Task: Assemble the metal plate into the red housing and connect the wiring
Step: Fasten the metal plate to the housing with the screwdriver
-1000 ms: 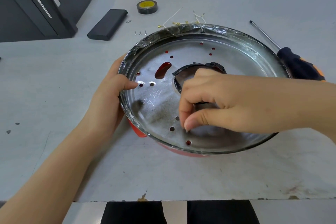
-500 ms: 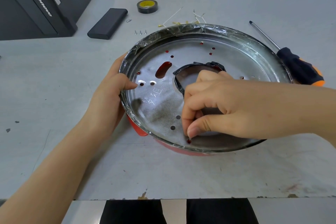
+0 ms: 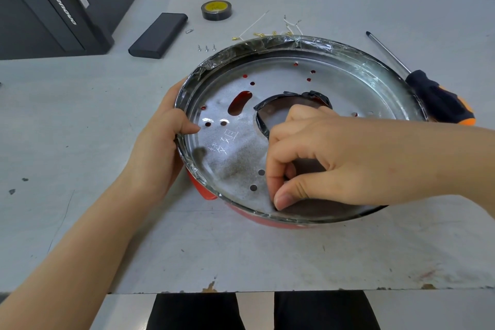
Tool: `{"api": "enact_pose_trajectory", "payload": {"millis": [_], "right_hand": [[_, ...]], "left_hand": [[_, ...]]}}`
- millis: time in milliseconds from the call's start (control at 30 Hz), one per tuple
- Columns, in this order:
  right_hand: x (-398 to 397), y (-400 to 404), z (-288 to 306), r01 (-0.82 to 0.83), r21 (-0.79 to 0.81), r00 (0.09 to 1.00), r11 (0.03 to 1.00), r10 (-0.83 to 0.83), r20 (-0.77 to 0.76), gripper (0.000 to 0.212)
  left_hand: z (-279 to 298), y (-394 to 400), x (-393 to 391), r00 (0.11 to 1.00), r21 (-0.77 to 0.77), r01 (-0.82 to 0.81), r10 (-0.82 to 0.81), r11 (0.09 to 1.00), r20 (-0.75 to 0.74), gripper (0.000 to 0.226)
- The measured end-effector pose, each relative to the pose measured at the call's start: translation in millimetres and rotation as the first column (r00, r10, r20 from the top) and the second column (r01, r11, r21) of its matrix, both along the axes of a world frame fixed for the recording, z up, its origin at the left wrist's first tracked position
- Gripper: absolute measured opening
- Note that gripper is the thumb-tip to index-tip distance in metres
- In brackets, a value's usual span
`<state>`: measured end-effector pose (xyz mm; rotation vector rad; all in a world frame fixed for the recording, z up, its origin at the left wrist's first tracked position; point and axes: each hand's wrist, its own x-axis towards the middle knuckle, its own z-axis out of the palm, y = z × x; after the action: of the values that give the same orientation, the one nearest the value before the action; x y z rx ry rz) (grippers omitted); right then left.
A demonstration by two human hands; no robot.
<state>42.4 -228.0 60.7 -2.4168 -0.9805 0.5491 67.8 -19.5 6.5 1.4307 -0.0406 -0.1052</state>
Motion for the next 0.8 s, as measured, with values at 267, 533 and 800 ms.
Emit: {"api": "enact_pose_trajectory", "payload": {"millis": [267, 533, 800], "right_hand": [[-0.7, 6.0, 2.7, 0.018, -0.036, 1.000, 0.999, -0.019, -0.021, 0.024], [-1.3, 9.8, 6.7, 0.053, -0.068, 0.998, 0.996, -0.054, -0.016, 0.030], [-3.1, 13.6, 4.4, 0.129, -0.071, 0.991, 0.989, -0.131, -0.037, 0.018]], "left_hand": [[1.7, -1.0, -1.1, 1.000, -0.008, -0.009, 0.009, 1.000, -0.009, 0.061], [0.7, 0.0, 0.4, 1.000, 0.000, -0.012, 0.012, 1.000, -0.008, 0.062], [0.4, -0.8, 0.5, 0.999, 0.010, -0.022, 0.022, 1.000, -0.024, 0.065]]}}
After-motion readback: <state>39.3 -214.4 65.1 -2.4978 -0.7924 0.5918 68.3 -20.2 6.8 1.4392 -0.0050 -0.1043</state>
